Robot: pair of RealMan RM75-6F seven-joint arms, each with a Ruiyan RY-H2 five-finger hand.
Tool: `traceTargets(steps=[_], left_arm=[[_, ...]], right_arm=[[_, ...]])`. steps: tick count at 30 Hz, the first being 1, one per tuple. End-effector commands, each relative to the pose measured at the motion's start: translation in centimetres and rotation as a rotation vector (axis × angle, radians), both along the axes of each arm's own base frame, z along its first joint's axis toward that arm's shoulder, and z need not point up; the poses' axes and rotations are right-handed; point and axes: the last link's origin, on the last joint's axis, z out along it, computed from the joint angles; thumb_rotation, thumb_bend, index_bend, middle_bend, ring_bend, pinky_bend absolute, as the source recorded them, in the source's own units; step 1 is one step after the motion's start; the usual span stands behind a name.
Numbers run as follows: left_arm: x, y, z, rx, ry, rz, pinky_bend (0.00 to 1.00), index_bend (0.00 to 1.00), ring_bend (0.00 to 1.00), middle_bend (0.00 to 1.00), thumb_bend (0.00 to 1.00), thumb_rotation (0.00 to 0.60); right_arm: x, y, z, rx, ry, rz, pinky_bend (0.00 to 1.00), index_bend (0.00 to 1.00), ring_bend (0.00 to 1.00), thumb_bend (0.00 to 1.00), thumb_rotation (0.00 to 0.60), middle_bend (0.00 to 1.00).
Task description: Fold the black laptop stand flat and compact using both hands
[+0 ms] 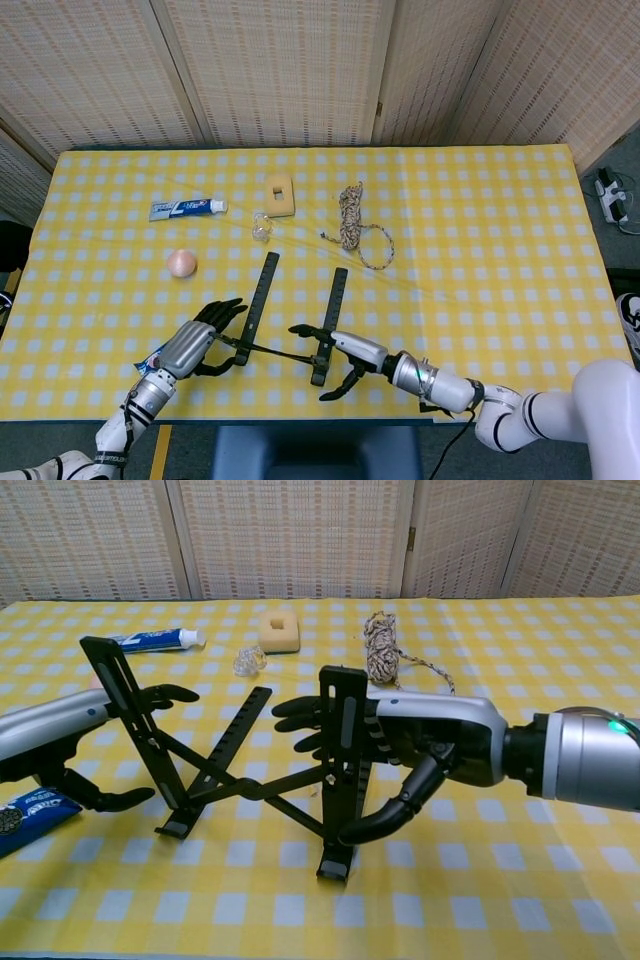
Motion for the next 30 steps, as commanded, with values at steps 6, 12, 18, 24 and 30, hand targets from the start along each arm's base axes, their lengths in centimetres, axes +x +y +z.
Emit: traceTargets(steps=[6,12,18,24,30], left_arm=[[-0.3,-0.4,2.4,0.079,0.013,-0.026,0.01,0.05,0.0,0.01,0.37,0.6],[-0.6,-0.4,3.1,0.094,0.004,-0.024,0.01,0.05,0.0,0.01,0.37,0.6],[-0.7,-0.3,3.2,0.111,0.003,-0.034,0.01,0.05,0.0,0.01,0.37,0.6],[-0.7,0.1,3.6,0.131,-0.001,-0.04,0.0,0.05,0.0,0.01,0.37,0.6],[-0.7,1.2,4.3,0.164,0.031,-0.06,0.0,0.05,0.0,0.01,0.37,0.6]], right_arm=[[2.8,-1.1,-0.6,-0.143,0.016,-0.007,0.0,0.0,0.05,0.18,0.6,0.03],[3.3,-2.2,-0.8,-0.21,0.031,-0.053,0.0,0.0,0.05,0.18,0.6,0.03],[2.8,-4.5,0.3,-0.321,0.009,-0.171,0.0,0.0,0.05,0.18,0.6,0.01],[1.5,-6.7,2.7,-0.492,-0.08,-0.368,0.0,0.0,0.0,0.18,0.6,0.0],[0.2,-6.5,5.4,-0.665,-0.077,-0.313,0.0,0.0,0.0,0.18,0.6,0.0]])
